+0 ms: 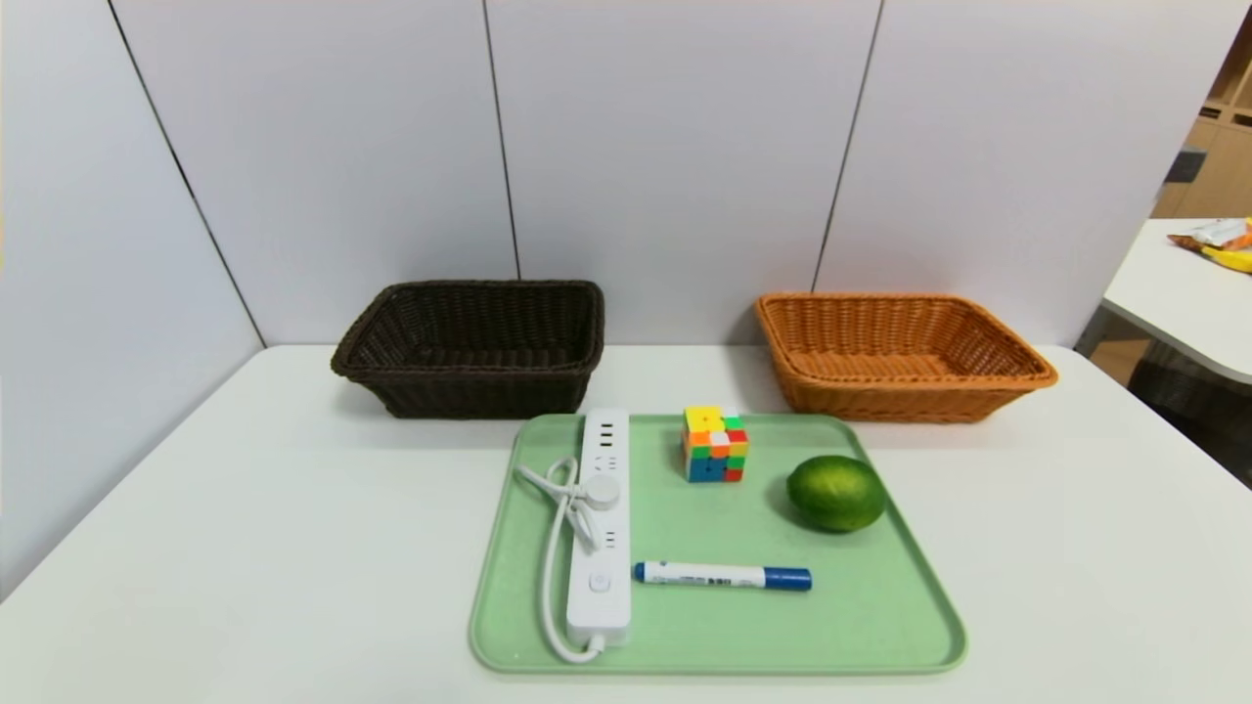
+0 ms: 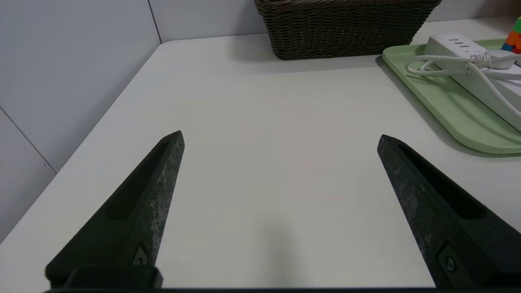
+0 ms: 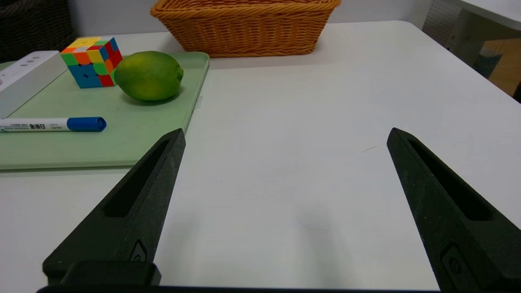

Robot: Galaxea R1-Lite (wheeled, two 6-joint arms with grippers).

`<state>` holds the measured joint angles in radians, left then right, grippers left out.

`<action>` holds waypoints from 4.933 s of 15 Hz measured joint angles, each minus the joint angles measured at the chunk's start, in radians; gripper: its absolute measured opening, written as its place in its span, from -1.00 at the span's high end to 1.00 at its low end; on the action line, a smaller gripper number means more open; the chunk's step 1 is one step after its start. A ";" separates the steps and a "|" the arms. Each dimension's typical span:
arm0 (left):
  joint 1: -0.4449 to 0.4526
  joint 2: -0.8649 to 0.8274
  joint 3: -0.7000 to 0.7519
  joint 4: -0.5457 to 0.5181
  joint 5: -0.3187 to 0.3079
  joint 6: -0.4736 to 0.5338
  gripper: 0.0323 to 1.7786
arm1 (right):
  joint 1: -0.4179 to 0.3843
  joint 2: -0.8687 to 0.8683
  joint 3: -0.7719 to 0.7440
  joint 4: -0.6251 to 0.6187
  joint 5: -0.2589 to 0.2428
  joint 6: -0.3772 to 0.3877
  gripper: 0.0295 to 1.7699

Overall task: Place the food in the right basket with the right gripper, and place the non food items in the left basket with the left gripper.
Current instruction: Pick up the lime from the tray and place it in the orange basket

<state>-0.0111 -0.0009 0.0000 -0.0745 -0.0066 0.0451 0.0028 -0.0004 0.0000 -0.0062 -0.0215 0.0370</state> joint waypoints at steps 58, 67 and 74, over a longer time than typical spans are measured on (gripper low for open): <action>-0.508 1.201 -0.818 0.000 0.171 -0.143 -0.90 | 0.246 1.885 -1.689 1.090 0.373 1.454 -0.93; -0.509 1.214 -0.813 -0.001 0.169 -0.146 -0.90 | 0.248 1.990 -1.727 1.057 0.376 1.475 -0.93; -0.509 1.218 -0.816 -0.001 0.169 -0.147 -0.90 | 0.248 2.045 -1.730 1.028 0.376 1.475 -0.93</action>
<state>-0.5200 1.2174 -0.8164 -0.0760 0.1626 -0.1019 0.2504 2.0449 -1.7300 1.0217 0.3545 1.5119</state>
